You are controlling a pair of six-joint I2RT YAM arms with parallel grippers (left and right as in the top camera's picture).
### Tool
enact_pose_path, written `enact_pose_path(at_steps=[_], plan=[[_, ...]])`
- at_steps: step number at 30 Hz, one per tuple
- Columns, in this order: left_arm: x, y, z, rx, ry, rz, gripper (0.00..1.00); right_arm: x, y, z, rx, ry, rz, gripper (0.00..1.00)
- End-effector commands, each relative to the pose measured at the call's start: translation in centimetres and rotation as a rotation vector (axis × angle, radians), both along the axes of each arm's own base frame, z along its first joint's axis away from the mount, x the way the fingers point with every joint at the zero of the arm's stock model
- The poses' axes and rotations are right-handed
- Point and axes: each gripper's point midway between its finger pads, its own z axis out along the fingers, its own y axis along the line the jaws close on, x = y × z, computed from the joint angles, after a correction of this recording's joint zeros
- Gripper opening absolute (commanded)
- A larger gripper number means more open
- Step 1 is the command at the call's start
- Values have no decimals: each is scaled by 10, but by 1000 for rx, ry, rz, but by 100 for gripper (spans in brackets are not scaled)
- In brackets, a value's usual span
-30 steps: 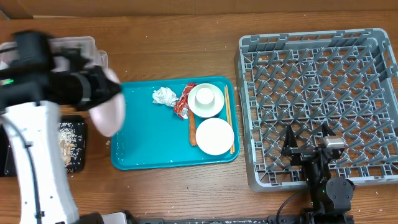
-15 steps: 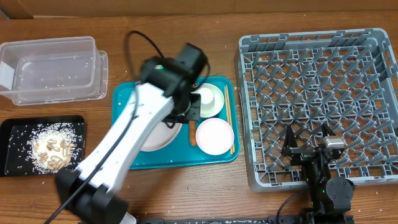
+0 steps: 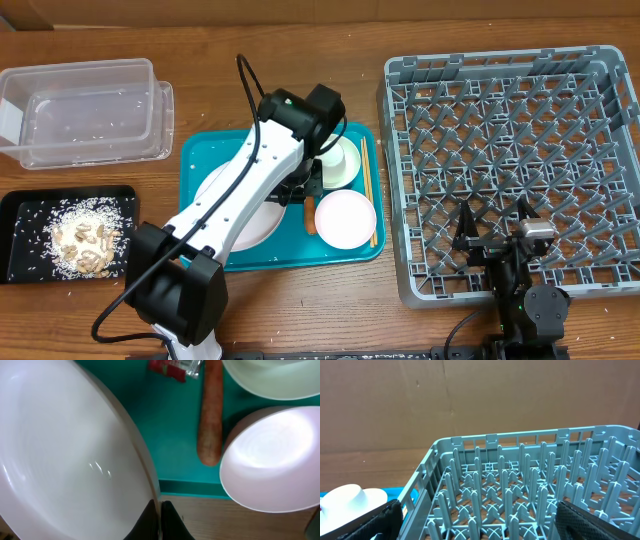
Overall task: Sort waste into correct bins and load items into the dishwasher
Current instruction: 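Carry the empty plate back and set it on the teal tray, then lower the left gripper onto the carrot and close on it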
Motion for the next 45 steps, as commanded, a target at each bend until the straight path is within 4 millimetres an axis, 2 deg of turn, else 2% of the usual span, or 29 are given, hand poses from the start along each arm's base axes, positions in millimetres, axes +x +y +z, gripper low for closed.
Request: enact_pose_path(at_steps=[1, 6, 25, 28, 30, 36, 42, 44, 45], plan=[[0, 14, -15, 44, 15, 65, 4, 1, 0, -3, -7, 3, -2, 100], [5, 22, -32, -1, 29, 124, 4, 1, 0, -3, -7, 3, -2, 100], [-20, 17, -78, -68, 114, 114, 5, 1, 0, -3, -7, 3, -2, 100], [-18, 16, -78, -75, 106, 99, 14, 1, 0, -3, -7, 3, -2, 100], [-17, 15, -78, -78, 103, 96, 24, 1, 0, -3, -7, 3, -2, 100], [-10, 12, -70, -88, 89, 77, 25, 1, 0, -3, -7, 3, -2, 100], [17, -3, -39, -146, 5, 67, 28, 1, 0, -3, -7, 3, -2, 100], [26, -8, -37, -165, -29, 65, 52, 1, 0, -3, -7, 3, -2, 100], [29, -10, -38, -173, -43, 64, 58, 1, 0, -3, -7, 3, -2, 100]])
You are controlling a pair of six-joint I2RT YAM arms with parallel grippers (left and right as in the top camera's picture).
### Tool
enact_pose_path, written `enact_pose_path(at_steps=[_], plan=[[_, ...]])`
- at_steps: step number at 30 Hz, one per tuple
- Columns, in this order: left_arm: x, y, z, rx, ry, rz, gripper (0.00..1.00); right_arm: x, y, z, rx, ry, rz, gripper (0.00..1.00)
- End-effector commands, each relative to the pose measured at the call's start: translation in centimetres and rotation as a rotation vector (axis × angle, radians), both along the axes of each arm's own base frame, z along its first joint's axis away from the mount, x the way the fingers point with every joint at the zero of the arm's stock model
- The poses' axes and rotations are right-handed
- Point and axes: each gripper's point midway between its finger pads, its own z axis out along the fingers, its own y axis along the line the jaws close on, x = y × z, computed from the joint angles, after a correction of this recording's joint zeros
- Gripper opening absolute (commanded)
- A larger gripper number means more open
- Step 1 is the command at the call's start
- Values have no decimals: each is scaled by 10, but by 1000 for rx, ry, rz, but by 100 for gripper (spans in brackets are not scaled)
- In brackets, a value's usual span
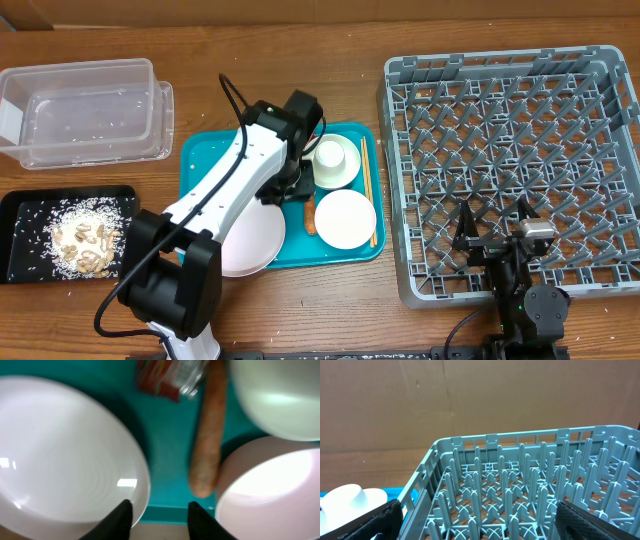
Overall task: Sort waste into correct bins and load items into the dishwasher
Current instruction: 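Lower the left gripper onto the carrot and close on it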
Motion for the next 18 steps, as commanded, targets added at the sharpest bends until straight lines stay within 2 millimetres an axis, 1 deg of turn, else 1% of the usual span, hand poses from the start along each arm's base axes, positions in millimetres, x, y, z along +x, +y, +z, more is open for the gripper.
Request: enact_pose_path(at_steps=[1, 3, 6, 8, 11, 14, 18], plan=[[14, -12, 3, -43, -48, -12, 61, 1, 0, -3, -7, 2, -2, 100], [15, -19, 2, -85, -48, -13, 66, 1, 0, -3, -7, 2, -2, 100], [14, -28, -3, -133, -39, -14, 67, 1, 0, -3, -7, 2, -2, 100], [13, -28, -9, -137, -39, -13, 66, 1, 0, -3, -7, 2, -2, 100], [11, -27, -22, -135, -37, -9, 64, 1, 0, -3, -7, 2, -2, 100], [8, -25, -36, -136, -39, -10, 56, 1, 0, -3, -7, 2, -2, 100], [6, -25, -47, -139, -46, -19, 55, 1, 0, -3, -7, 2, -2, 100]])
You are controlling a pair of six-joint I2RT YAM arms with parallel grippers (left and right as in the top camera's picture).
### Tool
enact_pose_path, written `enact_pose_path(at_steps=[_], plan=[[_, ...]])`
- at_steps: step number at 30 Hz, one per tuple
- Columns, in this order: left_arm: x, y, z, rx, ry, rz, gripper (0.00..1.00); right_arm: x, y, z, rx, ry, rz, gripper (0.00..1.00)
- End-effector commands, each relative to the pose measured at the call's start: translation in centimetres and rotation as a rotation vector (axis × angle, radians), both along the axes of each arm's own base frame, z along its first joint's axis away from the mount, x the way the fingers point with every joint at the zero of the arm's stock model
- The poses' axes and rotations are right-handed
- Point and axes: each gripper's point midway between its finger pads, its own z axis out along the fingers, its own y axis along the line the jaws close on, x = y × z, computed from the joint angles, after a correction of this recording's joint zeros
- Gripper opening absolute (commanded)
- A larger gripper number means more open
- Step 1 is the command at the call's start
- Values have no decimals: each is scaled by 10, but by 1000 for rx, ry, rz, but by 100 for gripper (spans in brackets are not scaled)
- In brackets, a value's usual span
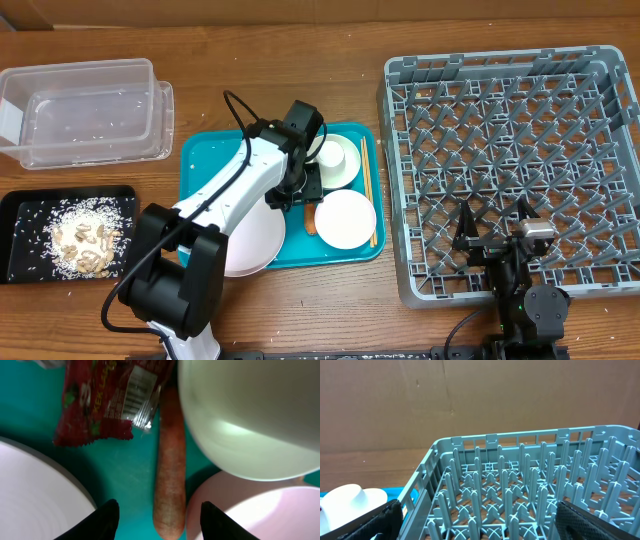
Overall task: Sort waste into correct bins and load items into the dishwasher
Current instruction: 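Lower the left gripper onto the carrot and close on it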
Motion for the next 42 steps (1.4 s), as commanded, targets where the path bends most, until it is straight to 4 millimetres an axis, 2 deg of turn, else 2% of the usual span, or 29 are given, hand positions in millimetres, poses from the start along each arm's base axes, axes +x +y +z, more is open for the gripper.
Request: enact_pose_path(at_steps=[1, 19, 26, 42], plan=[[-5, -2, -11, -7, 14, -19, 54, 1, 0, -3, -7, 2, -2, 100], [6, -3, -11, -5, -32, -24, 58, 1, 0, -3, -7, 2, -2, 100], [6, -3, -11, -2, -38, -75, 55, 1, 0, -3, -7, 2, -2, 100], [-1, 1, -34, -4, -45, -77, 51, 1, 0, -3, -7, 2, -2, 100]])
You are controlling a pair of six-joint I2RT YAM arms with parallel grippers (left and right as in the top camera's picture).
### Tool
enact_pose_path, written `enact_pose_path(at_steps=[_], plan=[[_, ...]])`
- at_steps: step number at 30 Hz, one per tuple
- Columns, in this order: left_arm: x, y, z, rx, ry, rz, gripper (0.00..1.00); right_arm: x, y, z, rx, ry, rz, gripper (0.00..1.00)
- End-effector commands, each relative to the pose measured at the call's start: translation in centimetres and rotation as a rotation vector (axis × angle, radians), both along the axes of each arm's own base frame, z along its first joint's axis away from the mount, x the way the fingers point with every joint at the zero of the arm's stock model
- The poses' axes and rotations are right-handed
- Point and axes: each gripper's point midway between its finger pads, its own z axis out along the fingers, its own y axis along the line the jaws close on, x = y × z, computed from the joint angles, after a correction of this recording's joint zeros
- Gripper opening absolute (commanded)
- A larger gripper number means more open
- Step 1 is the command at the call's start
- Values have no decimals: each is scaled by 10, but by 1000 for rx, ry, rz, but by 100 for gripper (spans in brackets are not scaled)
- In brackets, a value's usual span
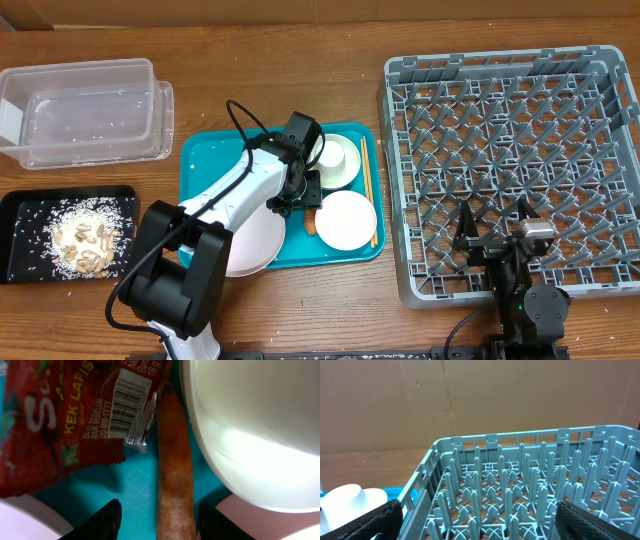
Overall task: Sort waste into correct bins and load items into the dishwasher
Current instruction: 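Lower the left gripper onto the carrot and close on it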
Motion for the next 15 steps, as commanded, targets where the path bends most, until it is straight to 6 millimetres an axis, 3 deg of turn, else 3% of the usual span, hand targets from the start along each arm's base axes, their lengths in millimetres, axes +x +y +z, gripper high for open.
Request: enact_pose_path(at_steps=[1, 8, 15], plan=[[-2, 3, -9, 23, 0, -24, 51, 1, 0, -3, -7, 2, -2, 100], [1, 6, -13, 42, -22, -23, 50, 1, 0, -3, -7, 2, -2, 100], [-1, 9, -16, 51, -24, -49, 43, 1, 0, -3, -7, 2, -2, 100]])
